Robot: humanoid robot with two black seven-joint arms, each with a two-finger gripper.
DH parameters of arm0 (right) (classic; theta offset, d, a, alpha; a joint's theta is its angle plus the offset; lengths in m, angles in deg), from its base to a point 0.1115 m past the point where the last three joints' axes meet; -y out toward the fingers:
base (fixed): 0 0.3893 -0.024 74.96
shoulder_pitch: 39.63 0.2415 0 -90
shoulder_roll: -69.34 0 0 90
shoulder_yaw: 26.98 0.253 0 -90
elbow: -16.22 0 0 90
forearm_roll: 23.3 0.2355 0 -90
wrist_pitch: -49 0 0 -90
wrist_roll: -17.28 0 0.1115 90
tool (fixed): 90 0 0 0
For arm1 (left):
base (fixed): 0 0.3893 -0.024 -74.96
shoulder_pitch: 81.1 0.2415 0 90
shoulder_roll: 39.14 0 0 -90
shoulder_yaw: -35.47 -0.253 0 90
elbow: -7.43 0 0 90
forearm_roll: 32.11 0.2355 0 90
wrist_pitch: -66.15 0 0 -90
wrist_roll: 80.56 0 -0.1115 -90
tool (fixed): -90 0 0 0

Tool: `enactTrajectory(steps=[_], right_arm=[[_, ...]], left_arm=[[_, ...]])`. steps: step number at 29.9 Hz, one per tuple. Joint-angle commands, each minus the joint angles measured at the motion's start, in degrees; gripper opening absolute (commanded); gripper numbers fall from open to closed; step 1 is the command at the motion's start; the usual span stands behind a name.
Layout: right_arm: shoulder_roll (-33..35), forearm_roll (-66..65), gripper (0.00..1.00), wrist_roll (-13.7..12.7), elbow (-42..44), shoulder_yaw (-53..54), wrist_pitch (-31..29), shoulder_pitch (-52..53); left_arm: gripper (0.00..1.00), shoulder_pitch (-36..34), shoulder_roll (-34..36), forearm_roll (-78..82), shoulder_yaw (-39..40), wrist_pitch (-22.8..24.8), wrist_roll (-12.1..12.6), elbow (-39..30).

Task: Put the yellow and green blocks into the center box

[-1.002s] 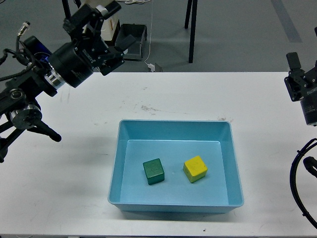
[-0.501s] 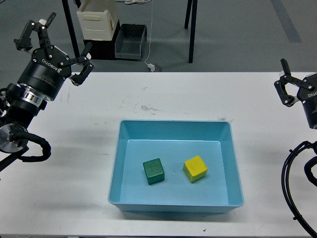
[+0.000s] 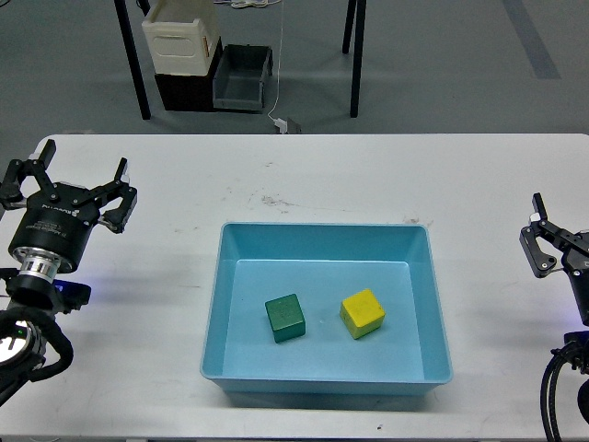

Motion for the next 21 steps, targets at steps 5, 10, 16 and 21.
enactTrajectory(steps=[5,10,16,21], right_arm=[[-0.86,5.03,1.00,-1.58,0.38,1.54,-0.24,-1.46],[-0.86,7.15,1.00,-2.29,2.40,1.63,-0.76,-1.29],[-0.86,6.97,1.00,-1.77,3.63,1.63,-1.12,-0.85],[-0.86,6.97,1.00,-1.68,3.72,1.71,-1.20,-1.20]], left_arm=[[1.00,5.07,-2.43,-0.77,0.29,6.17,0.01,-0.01],[1.00,6.22,-3.48,-2.70,0.29,6.97,0.01,-0.01],[1.00,7.01,-4.02,-2.97,0.29,7.06,0.01,0.26],[1.00,7.01,-4.81,-2.97,0.29,6.97,0.01,0.26]])
